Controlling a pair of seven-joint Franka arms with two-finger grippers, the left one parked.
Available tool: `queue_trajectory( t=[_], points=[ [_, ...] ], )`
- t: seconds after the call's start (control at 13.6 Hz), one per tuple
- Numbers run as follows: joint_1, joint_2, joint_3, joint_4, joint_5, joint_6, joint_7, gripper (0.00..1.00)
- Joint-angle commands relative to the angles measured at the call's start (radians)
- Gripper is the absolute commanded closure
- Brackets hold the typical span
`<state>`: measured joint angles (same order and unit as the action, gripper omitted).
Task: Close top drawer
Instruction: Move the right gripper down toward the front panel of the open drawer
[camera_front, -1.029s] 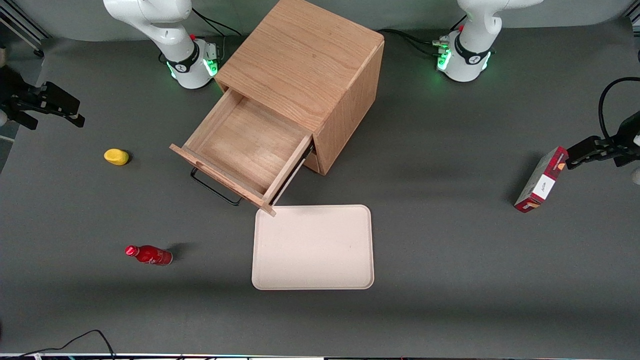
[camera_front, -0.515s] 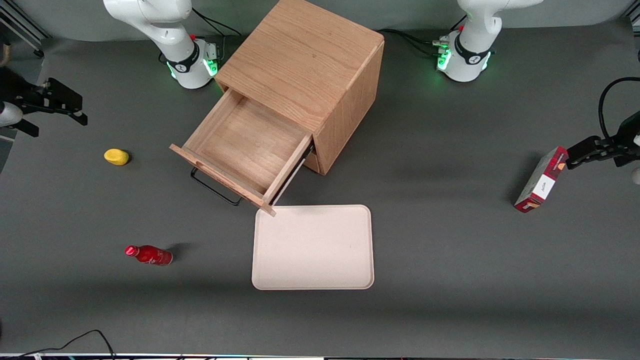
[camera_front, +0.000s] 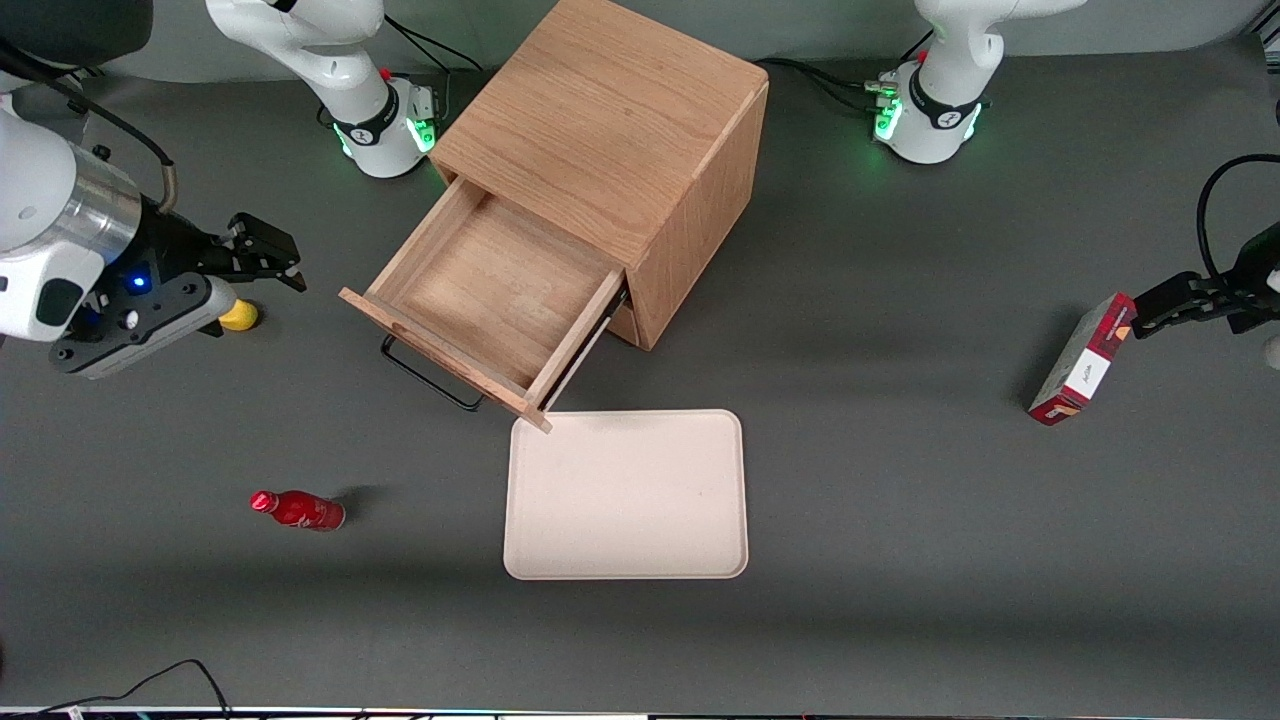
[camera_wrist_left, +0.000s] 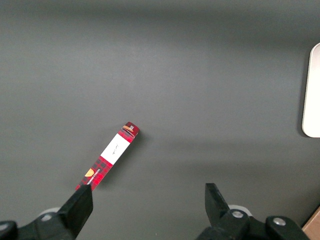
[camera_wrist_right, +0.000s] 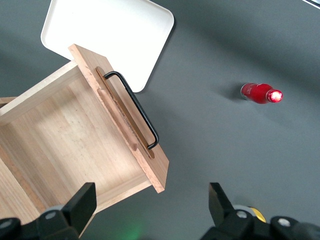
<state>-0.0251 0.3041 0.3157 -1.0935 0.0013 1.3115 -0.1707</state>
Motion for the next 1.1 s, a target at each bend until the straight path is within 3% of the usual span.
queue_trajectory(
  t=[0.0, 0.22, 0.37, 0.51, 1.03],
  points=[
    [-0.004, 0.016, 0.003, 0.050, 0.008, -0.037, -0.016, 0.00],
    [-0.010, 0.046, 0.000, 0.047, 0.016, -0.035, -0.240, 0.00],
    [-0.012, 0.082, 0.002, 0.047, 0.025, -0.028, -0.295, 0.00],
    [-0.012, 0.107, -0.001, 0.043, 0.063, -0.031, -0.412, 0.00],
    [-0.001, 0.173, 0.005, 0.041, 0.069, -0.028, -0.437, 0.00]
  ],
)
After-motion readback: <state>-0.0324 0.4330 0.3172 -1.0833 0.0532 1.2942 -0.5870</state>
